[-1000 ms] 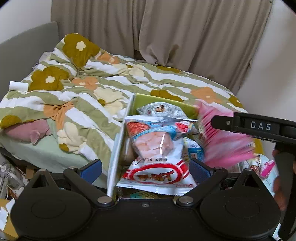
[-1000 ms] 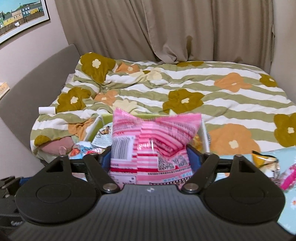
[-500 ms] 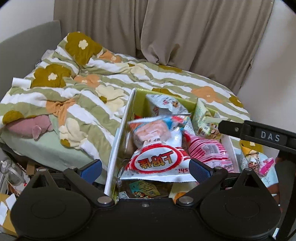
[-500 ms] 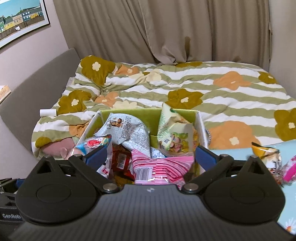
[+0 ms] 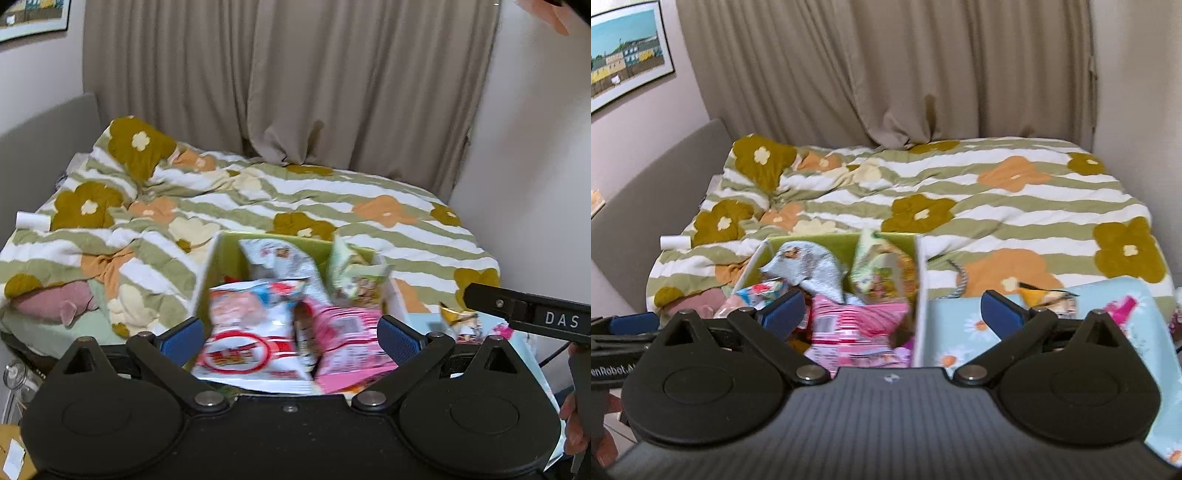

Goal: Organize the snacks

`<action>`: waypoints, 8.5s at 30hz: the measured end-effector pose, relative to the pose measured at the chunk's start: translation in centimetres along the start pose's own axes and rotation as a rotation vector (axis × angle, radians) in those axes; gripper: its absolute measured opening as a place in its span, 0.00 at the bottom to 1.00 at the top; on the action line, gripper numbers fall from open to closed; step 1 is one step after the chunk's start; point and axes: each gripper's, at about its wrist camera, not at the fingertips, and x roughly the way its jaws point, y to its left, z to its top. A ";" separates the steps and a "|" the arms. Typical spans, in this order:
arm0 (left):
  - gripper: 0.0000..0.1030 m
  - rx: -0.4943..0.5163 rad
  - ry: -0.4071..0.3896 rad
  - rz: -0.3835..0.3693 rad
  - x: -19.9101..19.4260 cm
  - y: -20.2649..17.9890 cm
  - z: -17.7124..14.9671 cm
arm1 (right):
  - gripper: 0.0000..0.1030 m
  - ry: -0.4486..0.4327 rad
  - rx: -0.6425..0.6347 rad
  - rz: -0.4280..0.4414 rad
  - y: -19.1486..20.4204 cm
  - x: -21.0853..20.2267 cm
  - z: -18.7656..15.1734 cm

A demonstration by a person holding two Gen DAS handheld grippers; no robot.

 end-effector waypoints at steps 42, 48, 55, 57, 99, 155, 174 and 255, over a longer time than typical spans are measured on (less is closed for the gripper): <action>0.97 0.110 0.310 -0.091 25.8 -28.0 -3.8 | 1.00 0.269 0.348 -0.055 -35.2 10.5 -2.7; 0.88 0.099 0.370 -0.128 29.0 -27.4 -4.8 | 1.00 0.322 0.412 -0.055 -35.4 13.9 -4.0; 0.71 0.075 0.425 -0.193 30.6 -27.0 -5.7 | 1.00 0.346 0.434 -0.074 -34.8 15.4 -4.8; 0.66 0.075 0.420 -0.197 30.5 -26.9 -5.6 | 1.00 0.346 0.438 -0.075 -34.7 15.7 -4.8; 0.59 -0.017 0.157 -0.065 11.5 -22.4 -3.1 | 0.53 0.246 0.086 0.051 -26.4 8.2 -1.9; 1.00 0.062 0.110 -0.215 3.5 2.4 -0.5 | 1.00 0.071 0.165 0.016 1.4 2.1 -2.6; 1.00 0.090 0.039 -0.125 -1.8 2.7 -2.2 | 1.00 0.028 0.147 0.054 2.0 -1.6 -3.2; 1.00 0.173 -0.114 0.033 -11.8 -8.7 -11.3 | 1.00 0.012 -0.031 -0.164 -8.3 -17.4 -11.1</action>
